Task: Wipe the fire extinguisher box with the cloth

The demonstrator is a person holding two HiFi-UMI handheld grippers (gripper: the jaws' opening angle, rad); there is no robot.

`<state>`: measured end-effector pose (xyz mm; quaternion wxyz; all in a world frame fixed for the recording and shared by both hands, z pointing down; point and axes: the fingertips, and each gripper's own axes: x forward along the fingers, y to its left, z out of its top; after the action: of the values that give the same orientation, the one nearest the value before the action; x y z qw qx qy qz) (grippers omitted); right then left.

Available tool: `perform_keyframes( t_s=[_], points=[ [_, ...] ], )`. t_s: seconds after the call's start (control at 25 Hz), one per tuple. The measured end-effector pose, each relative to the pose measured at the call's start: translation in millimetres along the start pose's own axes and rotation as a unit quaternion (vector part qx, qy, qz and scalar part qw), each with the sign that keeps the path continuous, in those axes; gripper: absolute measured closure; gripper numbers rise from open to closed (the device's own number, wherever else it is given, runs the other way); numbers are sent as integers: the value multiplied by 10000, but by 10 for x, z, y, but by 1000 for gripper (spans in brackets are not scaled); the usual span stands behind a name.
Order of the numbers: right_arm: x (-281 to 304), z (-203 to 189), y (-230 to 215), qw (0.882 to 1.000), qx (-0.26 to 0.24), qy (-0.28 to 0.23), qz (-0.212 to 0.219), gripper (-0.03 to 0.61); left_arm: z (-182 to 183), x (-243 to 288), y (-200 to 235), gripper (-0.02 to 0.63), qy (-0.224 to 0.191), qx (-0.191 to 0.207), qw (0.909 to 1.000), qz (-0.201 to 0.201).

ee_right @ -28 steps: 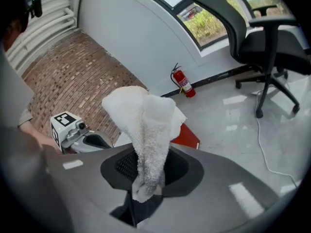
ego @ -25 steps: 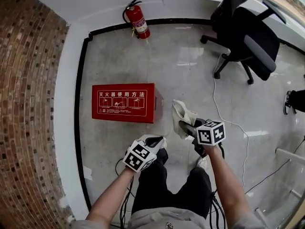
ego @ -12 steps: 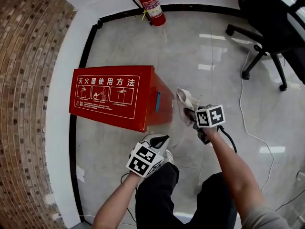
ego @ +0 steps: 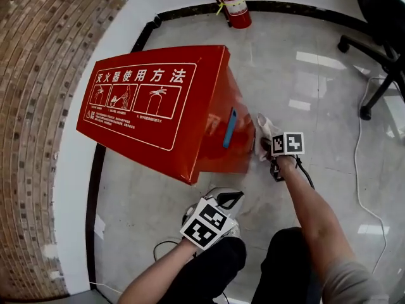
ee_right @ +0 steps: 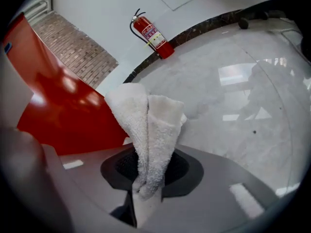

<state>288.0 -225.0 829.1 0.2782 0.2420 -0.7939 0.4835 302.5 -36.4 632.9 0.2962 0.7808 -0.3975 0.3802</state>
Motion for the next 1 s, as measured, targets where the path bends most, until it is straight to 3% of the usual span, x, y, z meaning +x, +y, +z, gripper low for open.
perform_keyframes(
  t_s=[0.16,0.28,0.44,0.64,1.0],
  points=[
    [202,27,-83,9998,0,-67,191,462,-146,-20,39,612,-16,134,9998,158],
    [125,73,175,9959,-162,-124,877,466,-228,-86,85,612,17,-16,9997,247],
    [-245,245,618,9861,-552,-181,1555,468,-215,-155,90,612,181,230,9988,386],
    [-903,591,1232,9733,-1086,-464,1967,469,38,-299,132,612,63,185,9980,608],
    [-2140,1237,2362,9420,-1750,-1119,2635,469,623,-563,-5,612,-2,695,9939,862]
  ],
)
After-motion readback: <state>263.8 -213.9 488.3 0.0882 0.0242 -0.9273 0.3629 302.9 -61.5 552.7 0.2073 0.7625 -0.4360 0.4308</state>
